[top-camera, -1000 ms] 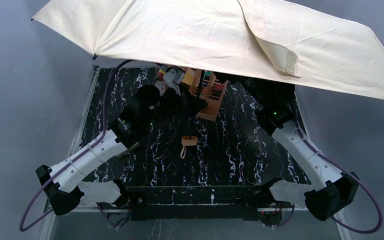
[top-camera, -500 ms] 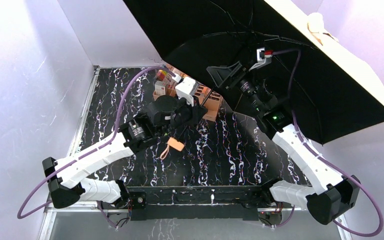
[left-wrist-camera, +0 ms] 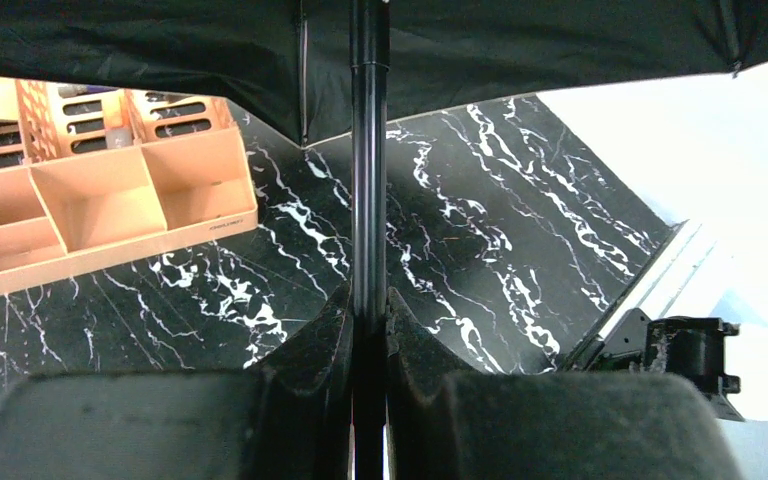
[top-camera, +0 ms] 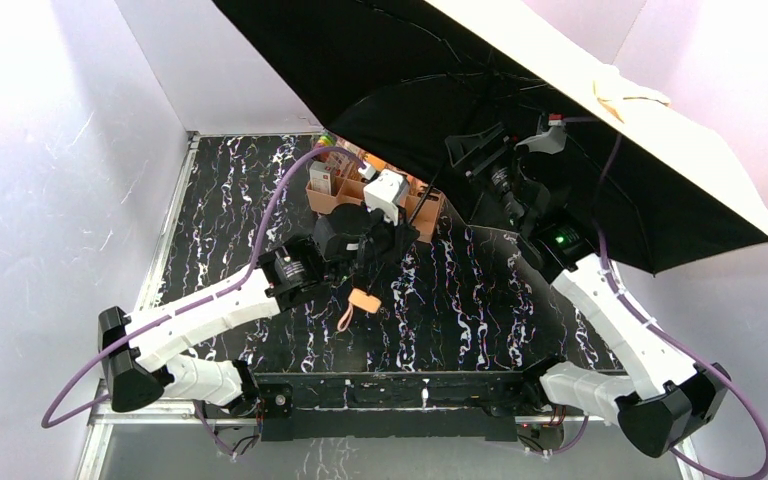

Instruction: Put away the umbrella

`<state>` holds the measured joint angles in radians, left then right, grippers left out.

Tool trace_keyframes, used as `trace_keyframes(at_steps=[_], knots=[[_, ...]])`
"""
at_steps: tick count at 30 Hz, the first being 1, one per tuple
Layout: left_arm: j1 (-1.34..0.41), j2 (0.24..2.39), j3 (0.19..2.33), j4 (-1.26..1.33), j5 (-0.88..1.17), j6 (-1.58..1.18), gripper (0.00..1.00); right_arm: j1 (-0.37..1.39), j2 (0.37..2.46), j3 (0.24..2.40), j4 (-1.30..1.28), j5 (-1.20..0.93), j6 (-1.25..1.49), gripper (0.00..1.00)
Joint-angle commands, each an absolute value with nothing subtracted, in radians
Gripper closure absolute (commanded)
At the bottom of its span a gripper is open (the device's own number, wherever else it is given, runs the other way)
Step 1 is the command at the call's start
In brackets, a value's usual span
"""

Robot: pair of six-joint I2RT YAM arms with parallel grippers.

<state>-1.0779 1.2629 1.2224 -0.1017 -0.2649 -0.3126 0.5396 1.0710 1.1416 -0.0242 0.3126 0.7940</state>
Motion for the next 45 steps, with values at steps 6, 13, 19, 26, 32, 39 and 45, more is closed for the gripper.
trace_keyframes(at_steps=[6, 13, 19, 26, 32, 39, 45], knots=[[-1.088, 1.250, 1.185, -0.073, -0.275, -0.319, 1.00, 0.541, 1.123, 1.209, 0.075, 0.275, 0.767, 0.55], [-1.087, 1.226, 1.213, -0.055, -0.239, -0.329, 1.00, 0.541, 1.131, 1.353, 0.031, 0.238, 0.649, 0.98], [-1.088, 1.192, 1.292, -0.057, -0.228, -0.328, 1.00, 0.543, 1.244, 1.613, -0.049, 0.030, 0.660, 1.00], [-1.088, 1.070, 1.335, -0.077, -0.277, -0.328, 1.00, 0.609, 1.390, 1.840, 0.050, -0.222, 0.764, 1.00], [-1.088, 0.990, 1.376, -0.183, -0.337, -0.321, 1.00, 0.631, 1.471, 1.830, 0.304, -0.393, 0.917, 1.00], [-1.088, 0.960, 1.309, -0.277, -0.438, -0.333, 1.00, 0.629, 1.506, 1.634, 0.495, -0.482, 0.954, 1.00], [-1.088, 0.944, 1.128, -0.258, -0.460, -0.411, 1.00, 0.595, 1.440, 1.355, 0.619, -0.481, 0.876, 1.00]])
